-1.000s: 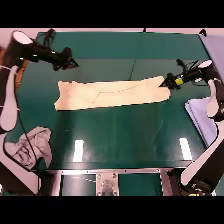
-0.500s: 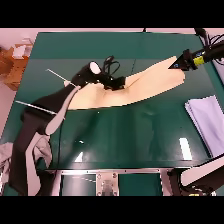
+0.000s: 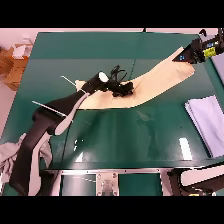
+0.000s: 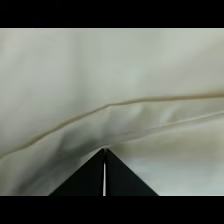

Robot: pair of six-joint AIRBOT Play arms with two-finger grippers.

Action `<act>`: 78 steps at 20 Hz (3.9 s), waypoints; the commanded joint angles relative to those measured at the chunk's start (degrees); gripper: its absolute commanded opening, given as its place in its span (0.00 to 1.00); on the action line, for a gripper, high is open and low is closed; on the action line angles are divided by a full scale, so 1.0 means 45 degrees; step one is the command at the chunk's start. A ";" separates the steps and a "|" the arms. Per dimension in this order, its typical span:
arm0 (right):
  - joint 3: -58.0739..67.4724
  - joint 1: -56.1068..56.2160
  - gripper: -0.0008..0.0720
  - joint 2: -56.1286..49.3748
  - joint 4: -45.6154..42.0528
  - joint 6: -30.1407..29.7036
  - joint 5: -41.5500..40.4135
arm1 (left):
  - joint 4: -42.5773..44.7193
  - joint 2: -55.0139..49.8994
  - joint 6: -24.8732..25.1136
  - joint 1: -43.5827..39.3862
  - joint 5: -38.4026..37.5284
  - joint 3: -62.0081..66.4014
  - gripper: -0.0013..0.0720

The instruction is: Fold the shirts.

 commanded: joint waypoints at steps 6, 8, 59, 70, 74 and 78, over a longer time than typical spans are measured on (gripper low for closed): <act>-0.0160 0.3434 0.04 -0.0039 0.0078 0.1122 -0.2186 | -0.0840 0.3118 0.0248 0.4935 -0.6013 0.1292 0.05; -0.0330 0.5037 0.04 -0.0214 0.0078 0.1117 -0.3963 | -0.0840 0.3886 0.0243 0.6280 -0.6776 0.1292 0.05; -0.1778 0.0831 0.04 0.0117 0.0330 0.2531 -0.6581 | -0.0801 0.4532 0.1200 0.9083 -0.8364 0.1287 0.05; -0.0539 -0.7961 0.03 0.0782 -0.1511 0.4367 -0.3415 | -0.0806 0.4532 0.1122 0.9083 -0.8359 0.1287 0.05; -0.0539 -0.9292 0.03 0.0787 -0.3147 0.5037 -0.1632 | -0.0801 0.4532 0.1098 0.9083 -0.8378 0.1287 0.05; -0.0539 -0.9865 0.03 0.0986 -0.5187 0.5372 0.0748 | -0.0801 0.4532 0.1103 0.9083 -0.8442 0.1287 0.05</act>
